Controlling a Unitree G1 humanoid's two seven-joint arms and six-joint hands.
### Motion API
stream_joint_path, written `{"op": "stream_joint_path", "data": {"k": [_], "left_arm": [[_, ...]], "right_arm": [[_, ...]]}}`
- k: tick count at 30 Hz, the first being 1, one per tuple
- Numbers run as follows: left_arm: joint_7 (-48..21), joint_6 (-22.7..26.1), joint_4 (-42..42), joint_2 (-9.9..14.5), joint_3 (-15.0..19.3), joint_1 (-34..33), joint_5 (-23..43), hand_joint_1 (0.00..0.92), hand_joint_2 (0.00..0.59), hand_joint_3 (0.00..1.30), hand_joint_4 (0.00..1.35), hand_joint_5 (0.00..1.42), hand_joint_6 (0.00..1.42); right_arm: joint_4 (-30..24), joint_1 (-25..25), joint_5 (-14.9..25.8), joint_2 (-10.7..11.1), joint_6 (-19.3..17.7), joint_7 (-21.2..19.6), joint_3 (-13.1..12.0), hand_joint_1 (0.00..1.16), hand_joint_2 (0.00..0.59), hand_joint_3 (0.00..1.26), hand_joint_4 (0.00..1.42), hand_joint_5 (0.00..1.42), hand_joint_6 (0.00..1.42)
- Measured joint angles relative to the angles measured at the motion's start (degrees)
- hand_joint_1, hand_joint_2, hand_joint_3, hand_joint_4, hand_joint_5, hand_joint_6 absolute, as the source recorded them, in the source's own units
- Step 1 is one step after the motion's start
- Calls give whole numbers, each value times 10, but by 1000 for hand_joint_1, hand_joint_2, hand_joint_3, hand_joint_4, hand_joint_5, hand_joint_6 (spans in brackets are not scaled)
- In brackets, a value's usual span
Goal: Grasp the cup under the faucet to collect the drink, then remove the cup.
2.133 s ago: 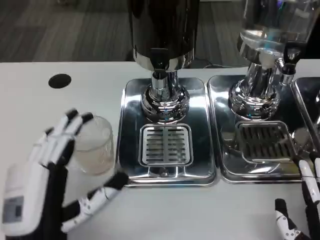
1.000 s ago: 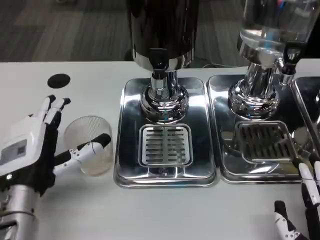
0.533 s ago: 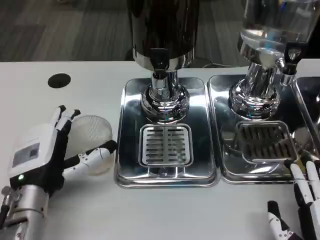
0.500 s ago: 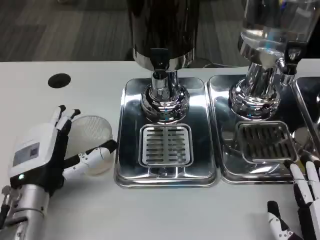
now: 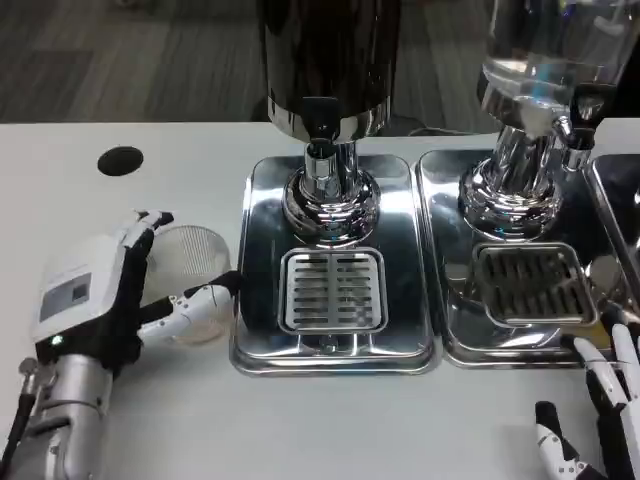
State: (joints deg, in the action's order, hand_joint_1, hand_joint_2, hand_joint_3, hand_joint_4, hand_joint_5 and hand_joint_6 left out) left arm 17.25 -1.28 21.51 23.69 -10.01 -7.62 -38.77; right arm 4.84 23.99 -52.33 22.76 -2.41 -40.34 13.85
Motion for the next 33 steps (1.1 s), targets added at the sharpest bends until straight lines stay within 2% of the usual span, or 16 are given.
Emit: {"op": "stream_joint_path", "data": {"k": [1,4,6,10,24,33], "left_arm": [[0,0,1,0,-1,0,0,266,98,340,328,682,852],[1,-1,5,0,-3,-6,2,321,113,436,473,840,1089],[1,-1,6,0,-3,-8,3,352,120,483,534,900,1177],[7,2,7,0,-6,-10,5,429,92,619,624,954,1275],[27,37,-7,-3,-20,-10,-1,604,22,774,796,1049,1406],[79,50,-28,-16,-25,22,-14,622,15,823,857,1074,1424]], "right_arm": [[0,0,0,0,0,0,0,204,403,218,8,0,48],[0,2,2,2,-8,0,-2,204,403,223,10,0,51],[0,2,4,2,-11,0,-3,204,403,225,10,0,54],[0,2,8,2,-18,-2,-7,204,408,234,18,0,70],[5,3,15,3,-36,-5,-15,204,410,256,21,0,79],[15,3,19,3,-40,-5,-16,196,425,267,30,0,82]]}}
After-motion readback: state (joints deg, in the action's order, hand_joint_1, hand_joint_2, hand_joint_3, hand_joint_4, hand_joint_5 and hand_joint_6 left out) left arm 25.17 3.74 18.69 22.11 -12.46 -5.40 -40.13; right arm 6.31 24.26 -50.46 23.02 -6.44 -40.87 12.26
